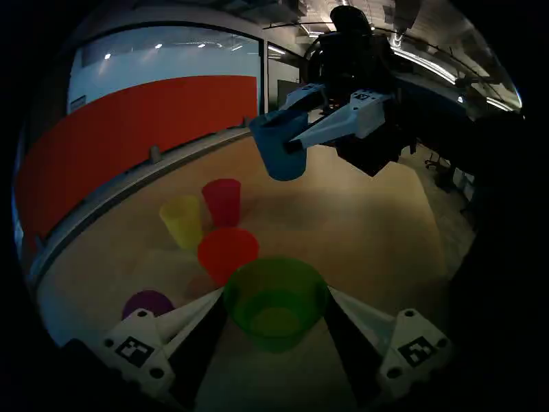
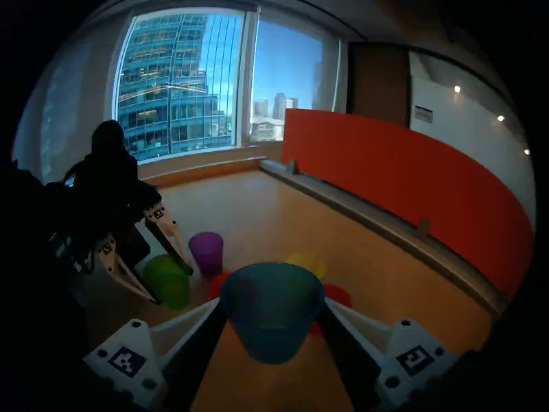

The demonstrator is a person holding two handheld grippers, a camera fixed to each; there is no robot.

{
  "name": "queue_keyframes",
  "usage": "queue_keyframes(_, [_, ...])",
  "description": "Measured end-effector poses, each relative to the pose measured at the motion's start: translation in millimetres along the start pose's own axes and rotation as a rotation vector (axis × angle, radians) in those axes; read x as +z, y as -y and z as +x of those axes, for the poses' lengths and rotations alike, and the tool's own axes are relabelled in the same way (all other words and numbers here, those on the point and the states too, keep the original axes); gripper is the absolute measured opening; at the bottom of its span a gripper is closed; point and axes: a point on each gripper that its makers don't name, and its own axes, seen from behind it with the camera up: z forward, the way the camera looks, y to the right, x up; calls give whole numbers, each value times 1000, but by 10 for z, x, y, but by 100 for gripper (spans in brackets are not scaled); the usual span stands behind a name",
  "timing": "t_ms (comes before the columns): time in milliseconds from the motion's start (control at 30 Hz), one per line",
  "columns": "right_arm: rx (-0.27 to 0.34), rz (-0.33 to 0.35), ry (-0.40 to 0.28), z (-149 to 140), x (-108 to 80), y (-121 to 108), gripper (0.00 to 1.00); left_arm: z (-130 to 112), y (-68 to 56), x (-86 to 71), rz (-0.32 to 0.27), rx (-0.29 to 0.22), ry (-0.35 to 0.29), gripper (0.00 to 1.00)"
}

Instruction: Pour water

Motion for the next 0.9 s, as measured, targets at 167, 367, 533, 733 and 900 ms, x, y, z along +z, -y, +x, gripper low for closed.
queue_keyframes(167, [-6, 9, 21, -94, 51, 11, 90, -40, 31, 32, 0, -8, 4, 88])
queue_keyframes(367, [-9, 13, 33, -149, 99, 12, 90, -72, 89, 75, 8, -21, 3, 88])
queue_keyframes(533, [1, 16, 41, -191, 129, 11, 90, -99, 107, 109, 7, -27, 1, 88])
queue_keyframes(733, [11, 16, 47, -237, 150, 16, 90, -164, 117, 154, 6, -29, 9, 88])
queue_keyframes(900, [14, 12, 49, -261, 153, 14, 90, -200, 143, 174, 13, -28, 9, 88])
